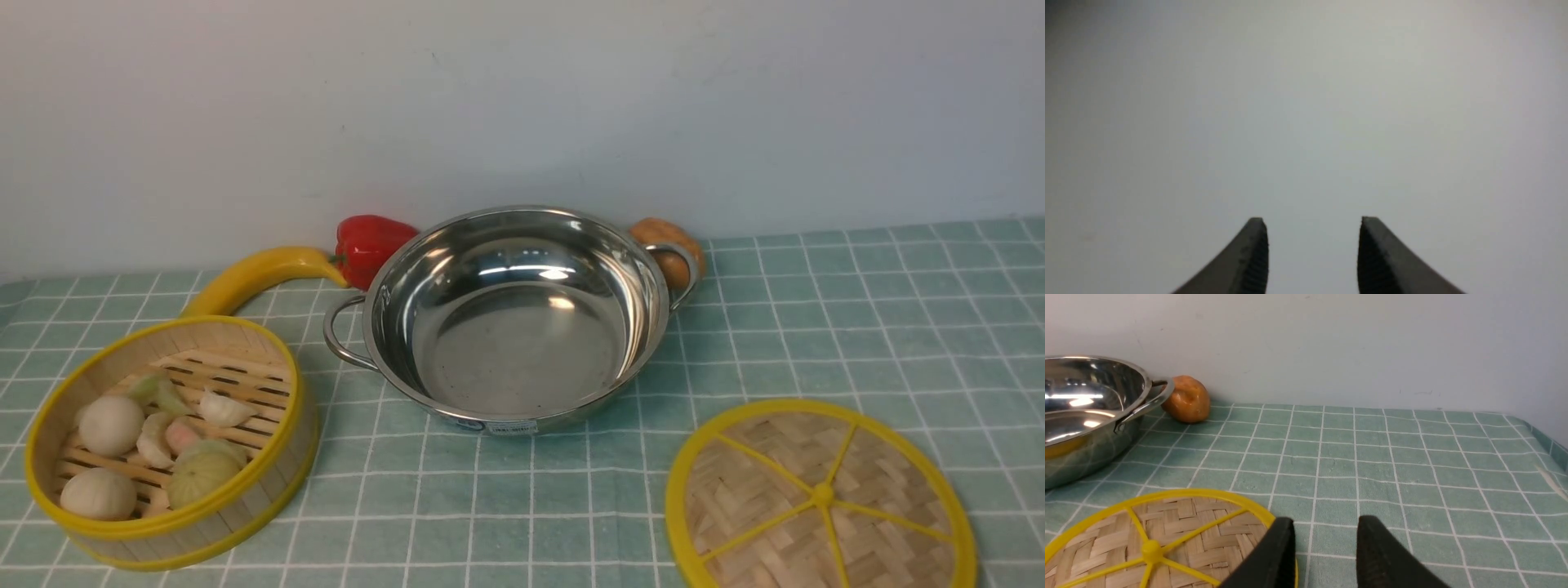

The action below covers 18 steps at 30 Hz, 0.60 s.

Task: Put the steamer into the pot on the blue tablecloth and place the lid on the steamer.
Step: 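Grasp the rim of the steamer basket holding the buns with the left gripper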

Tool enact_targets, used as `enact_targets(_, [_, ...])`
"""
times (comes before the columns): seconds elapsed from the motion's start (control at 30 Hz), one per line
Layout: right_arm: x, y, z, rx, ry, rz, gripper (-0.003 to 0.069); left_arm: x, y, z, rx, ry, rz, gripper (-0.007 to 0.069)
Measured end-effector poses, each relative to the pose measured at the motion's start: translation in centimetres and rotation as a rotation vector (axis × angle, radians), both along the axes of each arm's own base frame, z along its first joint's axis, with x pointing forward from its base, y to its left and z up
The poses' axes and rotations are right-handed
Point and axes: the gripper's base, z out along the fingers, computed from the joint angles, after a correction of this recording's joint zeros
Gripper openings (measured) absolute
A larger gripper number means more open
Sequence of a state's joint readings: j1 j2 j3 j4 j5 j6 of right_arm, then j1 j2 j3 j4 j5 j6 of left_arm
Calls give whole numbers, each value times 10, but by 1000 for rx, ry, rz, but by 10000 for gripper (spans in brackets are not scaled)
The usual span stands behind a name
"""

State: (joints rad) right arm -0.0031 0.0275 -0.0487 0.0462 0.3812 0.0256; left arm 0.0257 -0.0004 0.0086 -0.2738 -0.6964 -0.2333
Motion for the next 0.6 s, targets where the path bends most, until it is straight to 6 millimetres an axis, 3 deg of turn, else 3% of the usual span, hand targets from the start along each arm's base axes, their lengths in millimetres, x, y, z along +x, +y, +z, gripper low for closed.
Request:
enact_targets(0.07, [0, 0, 0, 0, -1, 0, 240, -3, 0, 4, 24, -41, 23, 295])
enact_targets(0.2, [1, 1, 11, 135, -115, -2, 240, -18, -2, 44, 169, -95, 147, 306])
enact_targets(0.4, [0, -3, 32, 431, -359, -37, 240, -31, -8, 90, 370, 109, 224, 342])
enact_targets(0.6, [-5, -15, 47, 663, -559, -104, 240, -22, -13, 116, 344, 239, 100, 347])
